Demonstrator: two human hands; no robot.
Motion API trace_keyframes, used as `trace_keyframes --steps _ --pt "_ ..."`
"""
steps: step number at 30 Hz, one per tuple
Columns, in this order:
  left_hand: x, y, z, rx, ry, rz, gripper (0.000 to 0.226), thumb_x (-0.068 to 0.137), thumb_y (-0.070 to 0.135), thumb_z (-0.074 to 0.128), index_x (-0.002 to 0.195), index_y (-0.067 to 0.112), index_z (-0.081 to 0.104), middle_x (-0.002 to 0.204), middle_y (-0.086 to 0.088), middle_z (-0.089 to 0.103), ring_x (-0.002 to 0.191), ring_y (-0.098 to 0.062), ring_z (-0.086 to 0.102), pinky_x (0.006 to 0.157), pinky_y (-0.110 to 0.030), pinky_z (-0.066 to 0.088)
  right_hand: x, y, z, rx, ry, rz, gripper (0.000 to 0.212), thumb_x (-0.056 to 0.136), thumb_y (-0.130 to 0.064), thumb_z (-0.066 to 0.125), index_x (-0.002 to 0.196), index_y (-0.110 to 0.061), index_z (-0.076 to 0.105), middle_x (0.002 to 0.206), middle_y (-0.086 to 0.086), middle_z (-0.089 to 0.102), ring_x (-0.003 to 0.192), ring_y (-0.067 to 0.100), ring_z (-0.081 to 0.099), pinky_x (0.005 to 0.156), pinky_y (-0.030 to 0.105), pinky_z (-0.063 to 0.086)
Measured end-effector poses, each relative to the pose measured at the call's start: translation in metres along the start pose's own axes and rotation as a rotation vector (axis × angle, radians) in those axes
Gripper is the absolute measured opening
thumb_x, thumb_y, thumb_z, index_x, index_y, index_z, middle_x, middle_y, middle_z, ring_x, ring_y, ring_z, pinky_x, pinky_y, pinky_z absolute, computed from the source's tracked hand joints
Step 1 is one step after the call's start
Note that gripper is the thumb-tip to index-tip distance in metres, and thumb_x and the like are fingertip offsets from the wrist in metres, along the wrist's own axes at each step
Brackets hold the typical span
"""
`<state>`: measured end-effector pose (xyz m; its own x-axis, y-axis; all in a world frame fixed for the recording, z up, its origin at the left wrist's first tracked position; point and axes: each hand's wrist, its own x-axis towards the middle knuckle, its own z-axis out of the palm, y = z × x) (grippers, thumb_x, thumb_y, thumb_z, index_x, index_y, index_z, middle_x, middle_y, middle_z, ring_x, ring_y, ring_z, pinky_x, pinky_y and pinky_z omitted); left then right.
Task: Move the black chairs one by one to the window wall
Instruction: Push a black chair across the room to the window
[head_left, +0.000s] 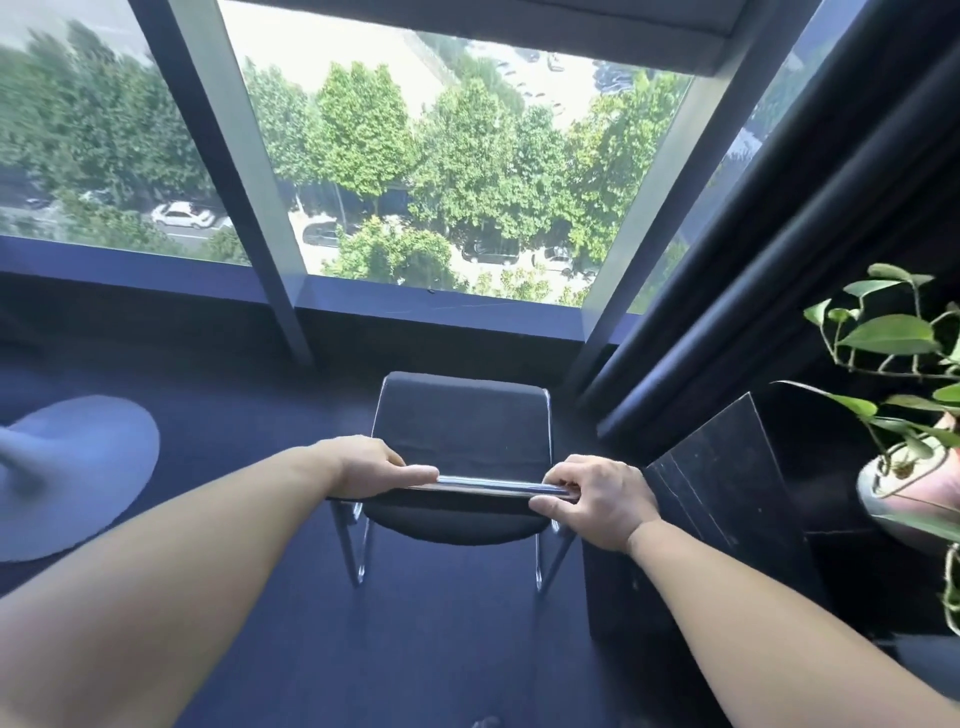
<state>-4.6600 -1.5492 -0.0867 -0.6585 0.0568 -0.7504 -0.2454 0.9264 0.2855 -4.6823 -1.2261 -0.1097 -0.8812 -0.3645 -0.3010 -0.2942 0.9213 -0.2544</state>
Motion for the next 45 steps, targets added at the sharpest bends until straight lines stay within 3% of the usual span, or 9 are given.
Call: trace_keyframes --steps 6,10,14,19,25,28,33,41,45 --pt "-0.008 0.026 0.028 -0.134 0.016 -0.033 0.076 0.072 0.094 0.029 0.105 0.041 0.072 0.102 0.009 0.067 0.106 -0.017 0.058 0.098 -0.034 0.047 0.024 0.029 -0.031 0.026 -0.018 -0.066 0.045 0.069 -0.078 0.068 0.086 -0.037 0.072 0.083 -0.017 0.064 0.080 0.004 0.057 0.073 0.024 0.042" --pt "-0.001 0.050 0.034 -0.179 0.020 -0.058 0.082 0.073 0.093 0.029 0.112 0.036 0.072 0.121 0.006 0.063 0.113 -0.021 0.057 0.097 -0.035 0.044 0.051 0.046 -0.046 0.053 0.137 -0.032 0.047 0.064 -0.070 0.079 0.094 -0.034 0.073 0.096 -0.018 0.064 0.101 0.011 0.058 0.098 0.036 0.043" --pt "0.007 0.061 0.040 -0.254 0.027 -0.050 0.076 0.077 0.091 0.030 0.105 0.035 0.073 0.109 0.006 0.067 0.101 -0.021 0.063 0.069 -0.030 0.049 0.066 0.050 -0.044 0.249 0.219 0.278 0.113 0.057 -0.069 0.085 0.149 -0.023 0.041 0.159 0.004 0.031 0.148 0.025 0.026 0.119 0.043 0.028" --pt "0.009 0.064 0.047 -0.258 0.119 -0.025 0.065 0.081 0.089 0.028 0.080 0.040 0.070 0.089 0.012 0.068 0.094 -0.017 0.063 0.075 -0.029 0.050 0.072 0.052 -0.029 0.707 0.114 0.372 0.129 0.044 -0.079 0.083 0.148 -0.012 0.046 0.150 0.006 0.051 0.140 0.021 0.045 0.117 0.041 0.036" --pt "0.020 0.088 0.063 -0.485 0.157 0.020 0.042 0.084 0.084 0.036 0.102 0.062 0.067 0.097 0.018 0.072 0.094 -0.013 0.067 0.078 -0.024 0.052 0.108 0.062 -0.034 1.091 0.140 0.283 0.092 0.065 -0.041 0.094 0.145 -0.019 0.054 0.138 -0.004 0.061 0.113 0.006 0.065 0.088 0.036 0.060" --pt "0.032 0.108 0.077 -0.775 0.117 0.042 0.033 0.085 0.077 0.048 0.107 0.061 0.067 0.080 0.013 0.071 0.074 -0.015 0.069 0.071 -0.039 0.062 0.126 0.055 -0.037 1.223 0.151 0.261 0.053 0.094 -0.003 0.067 0.144 -0.014 0.053 0.115 -0.002 0.073 0.076 0.006 0.071 0.059 0.024 0.057" --pt "0.040 0.124 0.079 -1.036 0.025 0.050 0.028 0.096 0.062 0.048 0.108 0.047 0.069 0.104 0.003 0.072 0.076 -0.023 0.065 0.072 -0.037 0.058 0.144 0.037 -0.040 1.310 0.105 0.266 0.040 0.102 -0.006 0.055 0.141 -0.012 0.057 0.108 0.003 0.074 0.082 0.021 0.071 0.068 0.030 0.060" --pt "0.071 0.103 -0.014 -0.168 0.389 0.161 0.064 0.094 0.064 0.046 0.150 0.033 0.040 0.148 0.002 0.050 0.135 -0.017 0.048 0.112 -0.035 0.037 0.064 0.018 -0.014 1.243 -0.143 0.258 0.042 0.083 -0.054 0.072 0.119 -0.039 0.056 0.117 -0.004 0.070 0.108 0.019 0.069 0.084 0.056 0.059" --pt "0.094 0.140 -0.083 0.496 0.517 0.417 0.080 0.092 0.064 0.050 0.157 0.040 0.011 0.167 -0.001 0.007 0.150 -0.024 0.018 0.119 -0.040 0.025 0.040 0.012 0.002 1.131 -0.278 0.195 0.073 0.074 -0.052 0.080 0.136 -0.050 0.042 0.119 -0.021 0.066 0.107 0.008 0.067 0.085 0.035 0.060"
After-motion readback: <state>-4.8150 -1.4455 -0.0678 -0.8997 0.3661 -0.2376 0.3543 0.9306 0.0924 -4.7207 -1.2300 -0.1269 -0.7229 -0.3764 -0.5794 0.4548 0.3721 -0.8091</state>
